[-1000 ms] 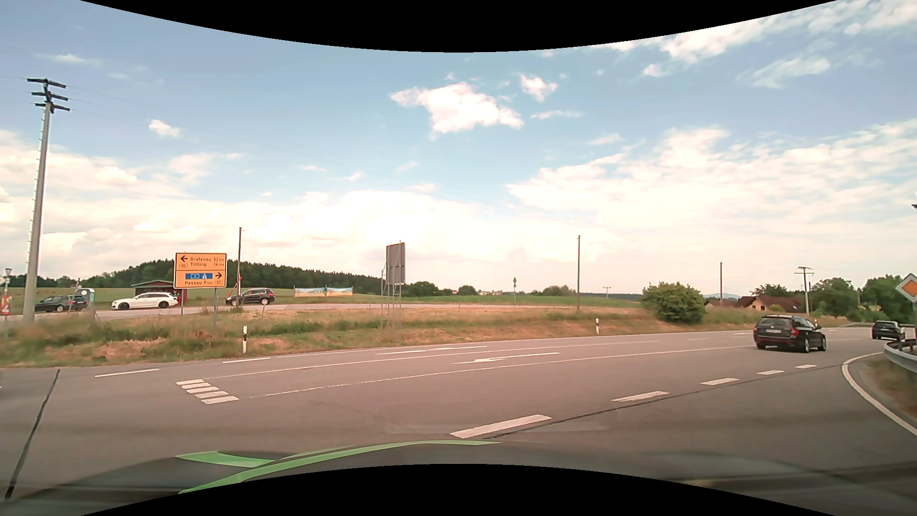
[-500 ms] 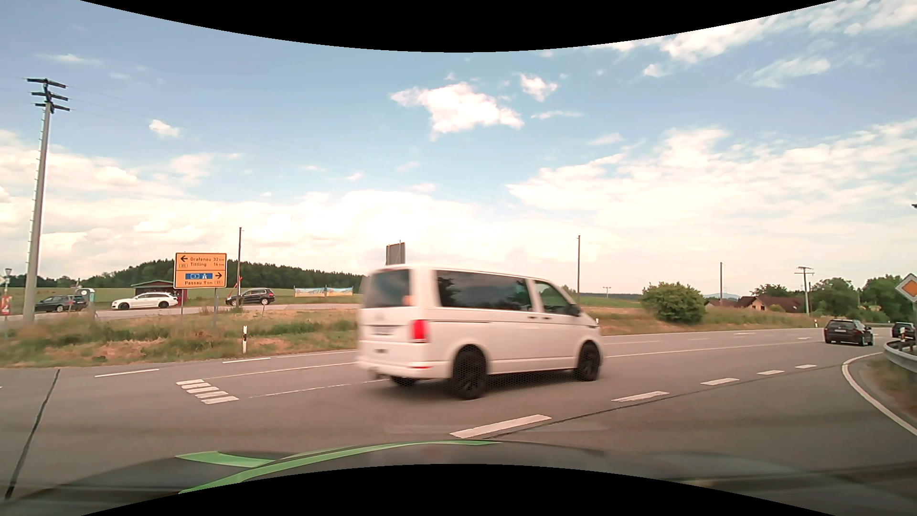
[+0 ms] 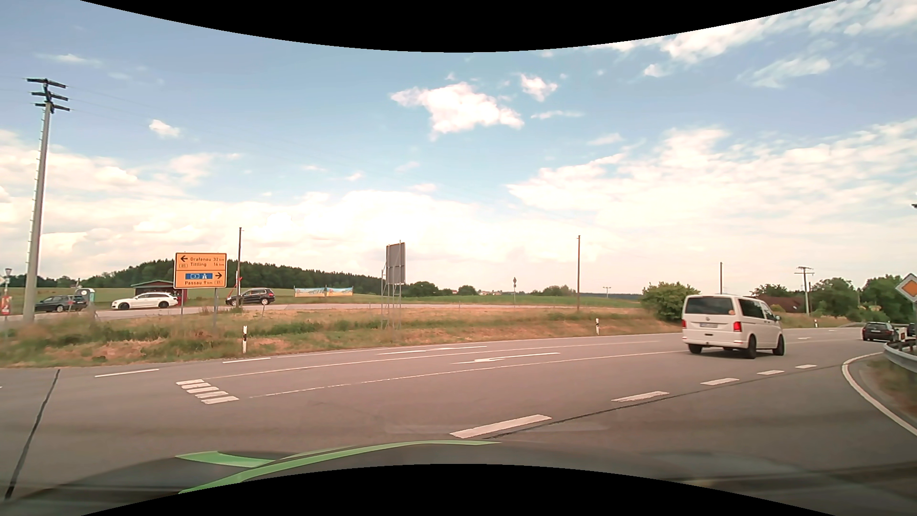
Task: Follow the waypoints while adhering to traffic rules and regulations
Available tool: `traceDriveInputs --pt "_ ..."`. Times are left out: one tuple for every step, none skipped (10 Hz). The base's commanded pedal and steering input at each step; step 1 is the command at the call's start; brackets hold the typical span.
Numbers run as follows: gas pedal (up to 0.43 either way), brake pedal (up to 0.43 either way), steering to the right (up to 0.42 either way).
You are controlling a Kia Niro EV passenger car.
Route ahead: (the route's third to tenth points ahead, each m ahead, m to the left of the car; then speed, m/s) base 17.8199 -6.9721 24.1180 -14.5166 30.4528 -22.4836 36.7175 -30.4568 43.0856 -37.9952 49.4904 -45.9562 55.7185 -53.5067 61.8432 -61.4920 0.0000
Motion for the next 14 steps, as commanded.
traceDriveInputs --pt "0.000 0.238 0.195" --pt "0.000 0.238 0.196" --pt "0.000 0.238 0.196" --pt "0.000 0.238 0.196" --pt "0.000 0.238 0.196" --pt "0.000 0.238 0.195" --pt "0.000 0.238 0.195" --pt "0.000 0.238 0.196" --pt "0.000 0.238 0.195" --pt "0.000 0.238 0.196" --pt "0.000 0.238 0.195" --pt "0.000 0.238 0.195" --pt "0.000 0.238 0.195" --pt "0.000 0.238 0.195"
